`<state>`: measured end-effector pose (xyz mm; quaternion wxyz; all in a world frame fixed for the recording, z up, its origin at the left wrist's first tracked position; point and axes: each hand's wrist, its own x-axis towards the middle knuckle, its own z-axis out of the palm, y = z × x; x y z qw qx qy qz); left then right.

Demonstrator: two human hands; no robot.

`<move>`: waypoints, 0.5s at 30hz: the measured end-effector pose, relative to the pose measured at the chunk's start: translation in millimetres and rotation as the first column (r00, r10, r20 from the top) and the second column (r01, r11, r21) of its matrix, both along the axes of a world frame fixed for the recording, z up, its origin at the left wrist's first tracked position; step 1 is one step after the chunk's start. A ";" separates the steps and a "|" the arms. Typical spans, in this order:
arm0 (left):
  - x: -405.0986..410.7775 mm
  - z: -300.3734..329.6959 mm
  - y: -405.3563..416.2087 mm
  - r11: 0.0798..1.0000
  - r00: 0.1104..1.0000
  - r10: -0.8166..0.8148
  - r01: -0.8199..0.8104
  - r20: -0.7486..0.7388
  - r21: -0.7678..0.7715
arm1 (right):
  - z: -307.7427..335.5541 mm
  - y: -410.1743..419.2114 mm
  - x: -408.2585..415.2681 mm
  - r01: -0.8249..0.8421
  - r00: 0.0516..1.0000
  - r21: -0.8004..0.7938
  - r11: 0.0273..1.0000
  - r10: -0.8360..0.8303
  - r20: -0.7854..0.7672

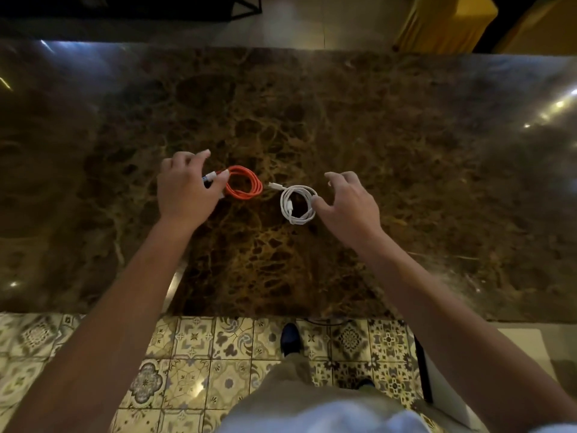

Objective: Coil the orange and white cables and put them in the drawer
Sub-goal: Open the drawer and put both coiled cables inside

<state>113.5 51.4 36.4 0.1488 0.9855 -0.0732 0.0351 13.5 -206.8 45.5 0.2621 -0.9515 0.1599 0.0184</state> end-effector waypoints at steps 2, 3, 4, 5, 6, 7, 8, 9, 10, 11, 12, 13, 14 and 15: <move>7.4 -1.2 -1.0 0.998 0.998 -0.005 0.009 -0.066 0.059 | 0.4 4.6 7.3 0.002 1.000 -0.016 1.000 -0.002 -0.029; 9.4 -1.2 -2.2 0.998 0.996 -0.003 0.009 -0.088 0.067 | 0.3 6.5 10.4 0.003 0.999 -0.025 1.000 -0.004 -0.039; 10.7 -0.9 -3.3 0.998 0.995 -0.003 0.010 -0.101 0.068 | 0.2 8.3 12.9 0.003 0.999 -0.036 0.999 -0.004 -0.047; 11.5 0.1 -4.0 0.998 0.994 -0.002 0.009 -0.107 0.066 | -0.1 9.9 15.0 0.002 0.999 -0.048 0.999 -0.004 -0.053; 12.3 1.4 -4.7 0.998 0.993 -0.002 0.009 -0.114 0.065 | -0.3 11.3 17.1 -0.001 0.998 -0.060 0.998 -0.002 -0.059; 13.0 3.0 -4.8 0.998 0.992 -0.003 0.011 -0.126 0.066 | -0.8 12.7 19.0 -0.007 0.998 -0.073 0.997 0.002 -0.064; 14.0 4.5 -4.6 0.998 0.990 -0.006 0.016 -0.142 0.069 | -1.2 14.0 20.7 -0.012 0.998 -0.083 0.996 0.007 -0.070; 15.0 5.8 -4.5 0.997 0.987 -0.013 0.024 -0.159 0.071 | -1.5 15.4 22.2 -0.016 0.997 -0.089 0.996 0.009 -0.075; 15.5 6.9 -4.7 0.997 0.985 -0.023 0.036 -0.172 0.073 | -1.7 16.5 23.6 -0.016 0.997 -0.092 0.996 0.008 -0.079; 15.4 7.6 -4.8 0.996 0.983 -0.034 0.048 -0.183 0.073 | -2.1 17.5 24.8 -0.014 0.997 -0.094 0.995 0.006 -0.083; 15.0 8.0 -5.5 0.996 0.981 -0.043 0.057 -0.191 0.070 | -2.3 18.3 25.6 -0.011 0.996 -0.094 0.996 0.003 -0.087; 14.5 8.0 -5.9 0.996 0.979 -0.050 0.064 -0.199 0.062 | -2.3 18.8 26.1 -0.008 0.996 -0.091 0.996 0.000 -0.092; 13.9 7.8 -6.7 0.996 0.977 -0.058 0.070 -0.205 0.050 | -2.4 19.0 26.4 -0.005 0.995 -0.085 0.996 -0.003 -0.099; 13.4 7.8 -7.6 0.997 0.976 -0.066 0.075 -0.208 0.036 | -2.3 18.6 26.3 -0.004 0.994 -0.078 0.997 -0.005 -0.106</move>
